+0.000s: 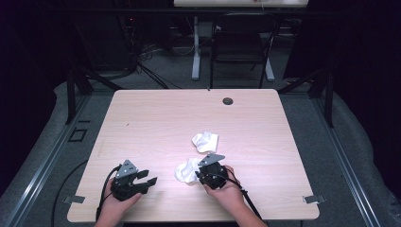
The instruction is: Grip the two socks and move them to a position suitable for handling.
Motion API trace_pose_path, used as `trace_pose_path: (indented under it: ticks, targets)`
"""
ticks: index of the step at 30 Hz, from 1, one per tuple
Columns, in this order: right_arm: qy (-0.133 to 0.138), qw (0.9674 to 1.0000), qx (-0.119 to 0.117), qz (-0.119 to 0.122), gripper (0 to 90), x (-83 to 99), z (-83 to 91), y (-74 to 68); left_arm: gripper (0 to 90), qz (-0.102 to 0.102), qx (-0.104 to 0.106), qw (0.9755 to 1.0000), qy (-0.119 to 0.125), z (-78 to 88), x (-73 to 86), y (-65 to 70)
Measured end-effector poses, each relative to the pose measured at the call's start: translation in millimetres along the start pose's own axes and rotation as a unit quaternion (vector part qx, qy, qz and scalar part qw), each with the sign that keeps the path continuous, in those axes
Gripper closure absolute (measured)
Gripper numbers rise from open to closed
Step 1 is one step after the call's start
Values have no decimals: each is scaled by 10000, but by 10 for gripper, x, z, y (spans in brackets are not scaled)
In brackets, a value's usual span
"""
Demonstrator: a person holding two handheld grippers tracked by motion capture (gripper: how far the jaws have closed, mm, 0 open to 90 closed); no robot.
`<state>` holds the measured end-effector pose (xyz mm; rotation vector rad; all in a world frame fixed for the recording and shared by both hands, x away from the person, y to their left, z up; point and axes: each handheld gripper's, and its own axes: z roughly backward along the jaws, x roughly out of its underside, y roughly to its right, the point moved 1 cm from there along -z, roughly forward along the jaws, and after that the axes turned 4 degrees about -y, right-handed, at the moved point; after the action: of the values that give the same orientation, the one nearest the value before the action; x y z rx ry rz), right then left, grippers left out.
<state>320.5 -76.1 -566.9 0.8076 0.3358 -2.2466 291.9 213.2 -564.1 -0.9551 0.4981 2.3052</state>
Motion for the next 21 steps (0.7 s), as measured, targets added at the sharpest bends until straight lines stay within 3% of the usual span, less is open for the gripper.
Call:
trace_pose_path:
  ticks: [4,6,12,17,21]
  targets:
    - [-140,9995,152,244,780,50,-100,-13,530,-42,83,9999,-45,-33,-13,38]
    - [-132,9995,149,244,788,72,-113,-20,534,-71,86,9999,-29,-43,-14,47]
    - [-126,9996,-7,263,806,125,-71,-53,534,-161,142,9997,-66,-57,-21,117]
    - [-353,9976,-223,553,816,186,19,-113,534,-251,228,9994,-69,-85,-26,202]
    - [-336,9974,-338,532,816,229,51,-147,537,-342,294,9989,-130,-126,-35,286]
